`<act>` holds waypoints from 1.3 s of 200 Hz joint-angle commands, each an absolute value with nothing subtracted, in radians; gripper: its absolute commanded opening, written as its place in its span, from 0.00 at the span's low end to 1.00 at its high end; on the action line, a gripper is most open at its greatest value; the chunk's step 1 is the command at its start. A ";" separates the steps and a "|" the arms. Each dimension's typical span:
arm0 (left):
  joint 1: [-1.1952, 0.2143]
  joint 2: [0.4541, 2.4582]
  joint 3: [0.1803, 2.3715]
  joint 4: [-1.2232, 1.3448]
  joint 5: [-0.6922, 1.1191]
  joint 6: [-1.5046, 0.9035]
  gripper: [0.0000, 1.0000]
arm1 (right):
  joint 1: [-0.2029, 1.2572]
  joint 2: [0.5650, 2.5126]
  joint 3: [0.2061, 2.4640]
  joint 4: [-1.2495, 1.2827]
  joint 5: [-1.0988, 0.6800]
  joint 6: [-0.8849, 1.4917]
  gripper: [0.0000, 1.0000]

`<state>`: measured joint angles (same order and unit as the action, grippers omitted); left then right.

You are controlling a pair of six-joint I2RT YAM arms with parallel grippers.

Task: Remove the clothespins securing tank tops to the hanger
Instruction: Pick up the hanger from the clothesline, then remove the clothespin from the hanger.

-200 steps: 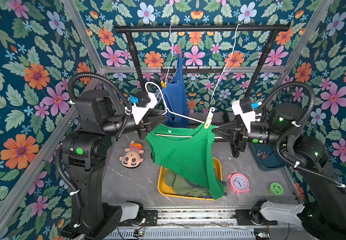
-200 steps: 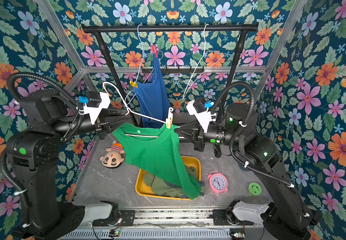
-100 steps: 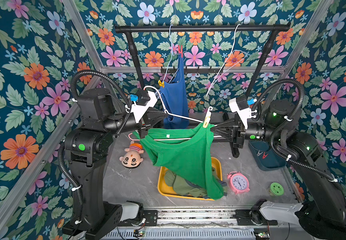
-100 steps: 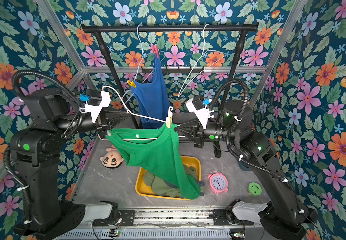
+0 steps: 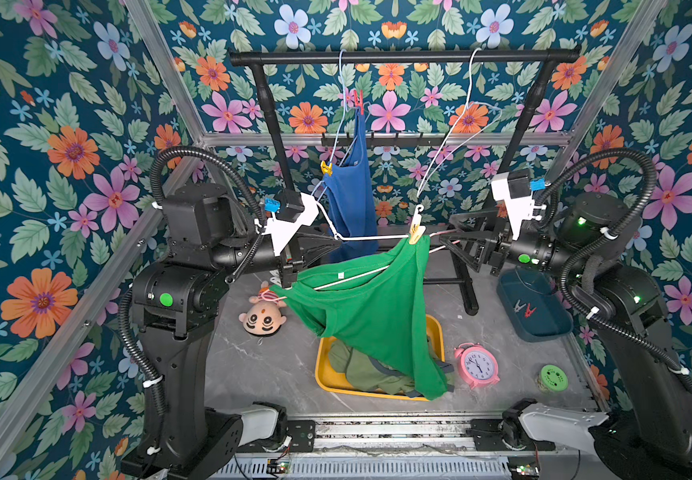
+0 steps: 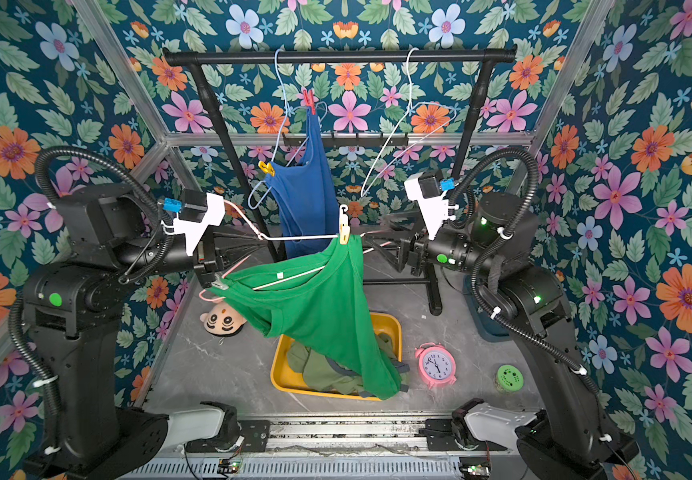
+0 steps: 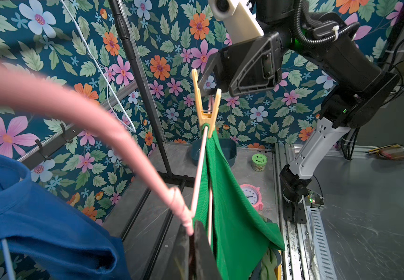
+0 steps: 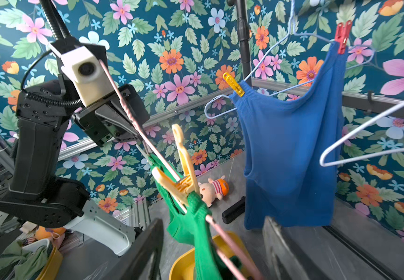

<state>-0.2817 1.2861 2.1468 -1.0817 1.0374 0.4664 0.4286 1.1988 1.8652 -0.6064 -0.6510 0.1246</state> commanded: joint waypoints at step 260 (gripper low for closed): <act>-0.280 1.332 2.095 -1.121 1.112 0.494 0.00 | 0.382 1.420 1.876 -0.490 -1.140 0.157 0.66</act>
<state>-0.2817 1.3304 2.0892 -1.1511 1.0737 0.4961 0.3660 1.4029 1.8523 -0.4419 -1.1652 0.2188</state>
